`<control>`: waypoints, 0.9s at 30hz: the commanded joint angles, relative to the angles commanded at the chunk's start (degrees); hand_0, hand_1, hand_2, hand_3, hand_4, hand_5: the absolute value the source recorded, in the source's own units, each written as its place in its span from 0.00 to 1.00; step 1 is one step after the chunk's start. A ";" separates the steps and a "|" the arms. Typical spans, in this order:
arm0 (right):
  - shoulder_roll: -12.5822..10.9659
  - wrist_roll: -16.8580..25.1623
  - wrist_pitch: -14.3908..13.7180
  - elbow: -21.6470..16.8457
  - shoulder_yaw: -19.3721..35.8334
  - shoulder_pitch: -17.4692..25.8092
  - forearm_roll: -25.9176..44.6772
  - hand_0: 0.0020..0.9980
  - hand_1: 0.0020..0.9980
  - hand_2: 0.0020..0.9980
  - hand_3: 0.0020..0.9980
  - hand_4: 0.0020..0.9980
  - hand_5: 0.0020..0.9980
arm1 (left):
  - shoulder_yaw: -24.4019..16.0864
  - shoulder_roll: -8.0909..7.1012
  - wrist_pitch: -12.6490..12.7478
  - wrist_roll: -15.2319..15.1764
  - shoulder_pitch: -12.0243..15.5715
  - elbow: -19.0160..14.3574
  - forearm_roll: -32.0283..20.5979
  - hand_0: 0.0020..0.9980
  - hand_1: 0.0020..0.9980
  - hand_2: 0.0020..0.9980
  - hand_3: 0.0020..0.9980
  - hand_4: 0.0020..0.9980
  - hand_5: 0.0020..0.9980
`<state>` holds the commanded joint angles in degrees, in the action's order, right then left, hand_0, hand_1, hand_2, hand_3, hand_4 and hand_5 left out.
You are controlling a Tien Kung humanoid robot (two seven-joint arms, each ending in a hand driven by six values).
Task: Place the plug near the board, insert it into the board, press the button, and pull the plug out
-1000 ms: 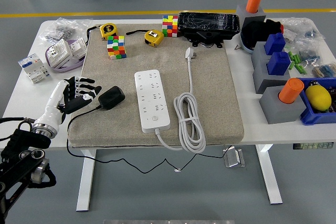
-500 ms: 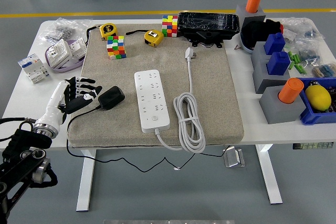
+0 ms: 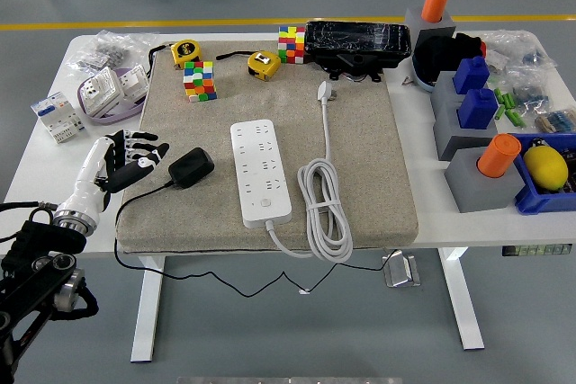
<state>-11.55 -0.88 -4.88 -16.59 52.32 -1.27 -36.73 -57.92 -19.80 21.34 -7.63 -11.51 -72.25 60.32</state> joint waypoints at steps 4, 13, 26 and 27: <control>0.52 -0.11 0.07 1.06 -0.73 0.28 0.96 0.61 0.65 0.65 0.55 0.95 0.50 | -0.37 0.57 -0.05 0.23 0.52 -0.09 0.19 0.40 0.44 0.51 0.55 0.81 0.34; 0.66 -0.23 0.15 1.37 0.02 0.55 1.11 0.61 0.65 0.65 0.55 0.95 0.50 | -1.06 0.78 -0.02 0.18 0.33 -0.28 0.20 0.40 0.44 0.51 0.55 0.81 0.34; 0.61 -0.20 -0.01 1.48 1.86 0.27 0.85 0.61 0.65 0.65 0.55 0.95 0.50 | -1.51 1.16 -0.10 0.36 0.40 -0.69 0.28 0.40 0.44 0.51 0.55 0.81 0.35; 0.67 -0.23 0.02 1.51 1.84 0.21 0.87 0.61 0.65 0.65 0.55 0.95 0.50 | -1.61 1.19 -0.10 0.39 0.41 -0.73 0.31 0.40 0.44 0.51 0.55 0.81 0.35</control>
<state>-10.88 -1.11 -4.85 -15.08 54.16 -1.06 -35.87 -59.54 -18.60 21.24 -7.24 -11.10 -72.98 60.63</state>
